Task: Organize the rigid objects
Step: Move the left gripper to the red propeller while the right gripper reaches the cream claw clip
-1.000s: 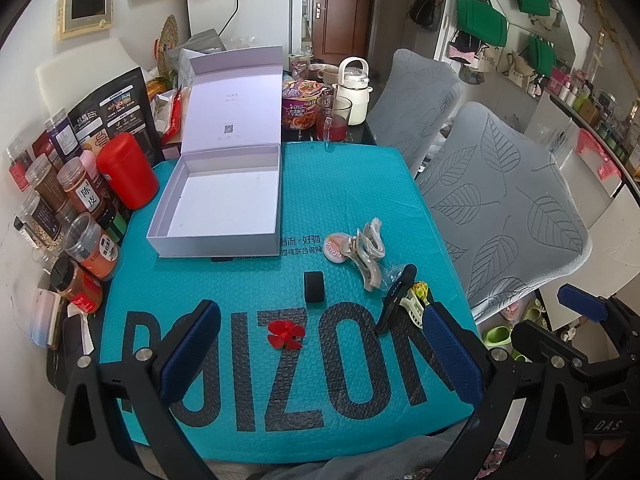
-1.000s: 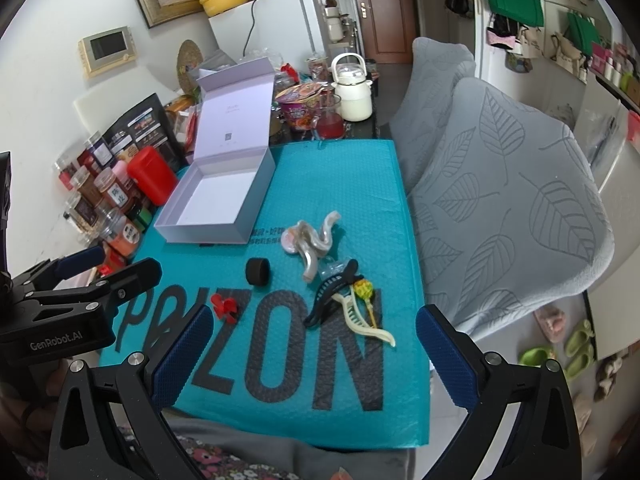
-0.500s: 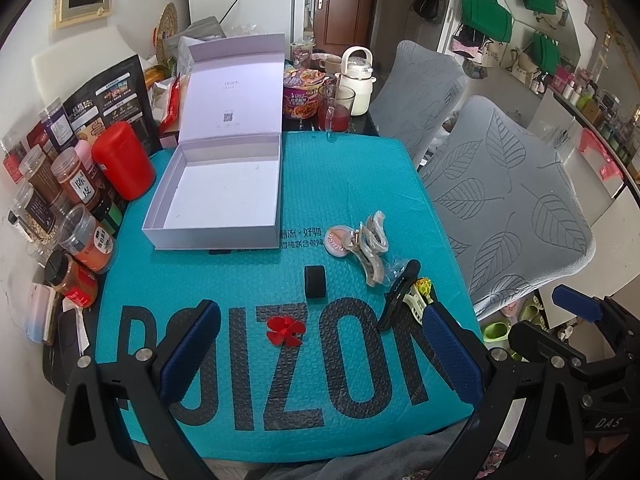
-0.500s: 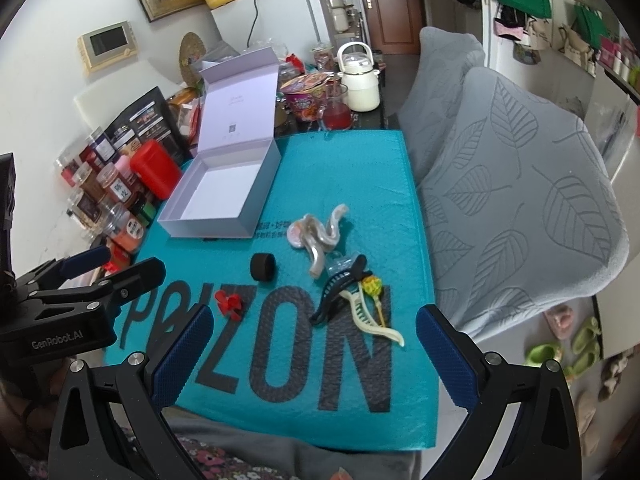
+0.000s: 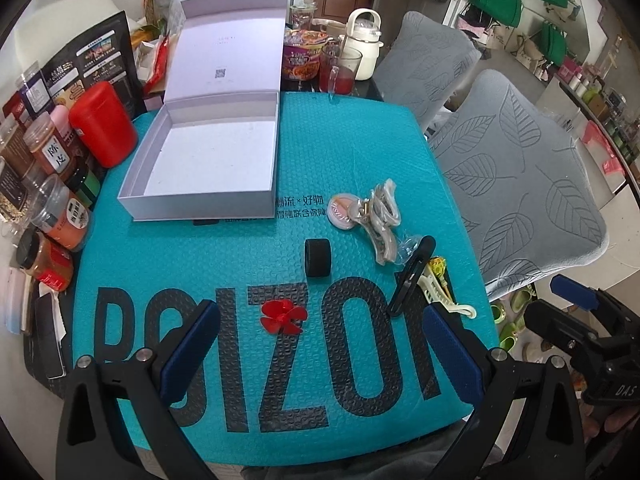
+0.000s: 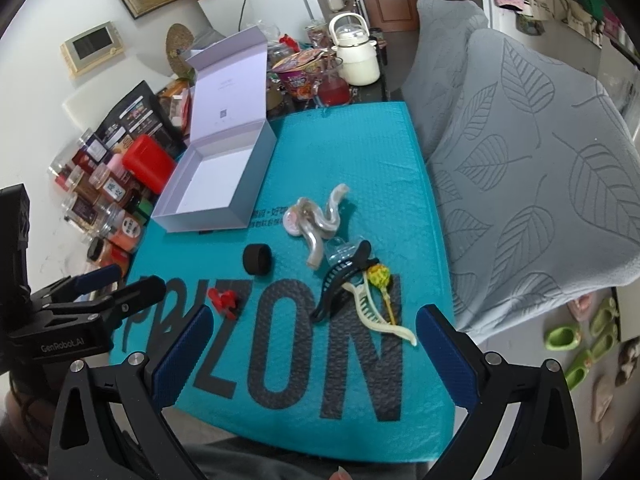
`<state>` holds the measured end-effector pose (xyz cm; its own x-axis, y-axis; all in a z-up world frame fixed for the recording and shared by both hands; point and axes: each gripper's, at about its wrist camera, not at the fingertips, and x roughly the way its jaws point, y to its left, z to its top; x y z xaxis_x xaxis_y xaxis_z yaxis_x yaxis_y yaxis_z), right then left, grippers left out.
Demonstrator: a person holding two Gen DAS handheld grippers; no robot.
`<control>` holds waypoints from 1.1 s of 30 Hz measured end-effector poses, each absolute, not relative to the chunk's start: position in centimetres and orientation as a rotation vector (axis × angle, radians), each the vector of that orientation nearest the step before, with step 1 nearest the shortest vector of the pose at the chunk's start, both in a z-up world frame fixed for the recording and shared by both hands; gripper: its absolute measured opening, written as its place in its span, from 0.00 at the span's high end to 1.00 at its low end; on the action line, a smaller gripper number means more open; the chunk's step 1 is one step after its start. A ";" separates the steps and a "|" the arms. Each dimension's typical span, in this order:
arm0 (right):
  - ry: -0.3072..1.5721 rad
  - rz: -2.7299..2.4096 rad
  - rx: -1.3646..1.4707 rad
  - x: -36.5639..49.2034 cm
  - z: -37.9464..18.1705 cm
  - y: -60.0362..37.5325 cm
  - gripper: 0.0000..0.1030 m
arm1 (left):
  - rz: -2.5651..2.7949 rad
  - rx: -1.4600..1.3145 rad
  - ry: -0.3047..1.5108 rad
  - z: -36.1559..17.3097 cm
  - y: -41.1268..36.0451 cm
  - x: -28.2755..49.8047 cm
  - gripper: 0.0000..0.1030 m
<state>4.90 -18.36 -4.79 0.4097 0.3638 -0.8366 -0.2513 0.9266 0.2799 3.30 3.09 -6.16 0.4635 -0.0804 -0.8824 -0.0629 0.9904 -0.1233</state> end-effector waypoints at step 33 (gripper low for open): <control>1.155 0.440 -0.037 8.3 -17.7 -17.0 0.55 | -0.149 -0.012 1.115 -19.4 4.2 6.3 0.25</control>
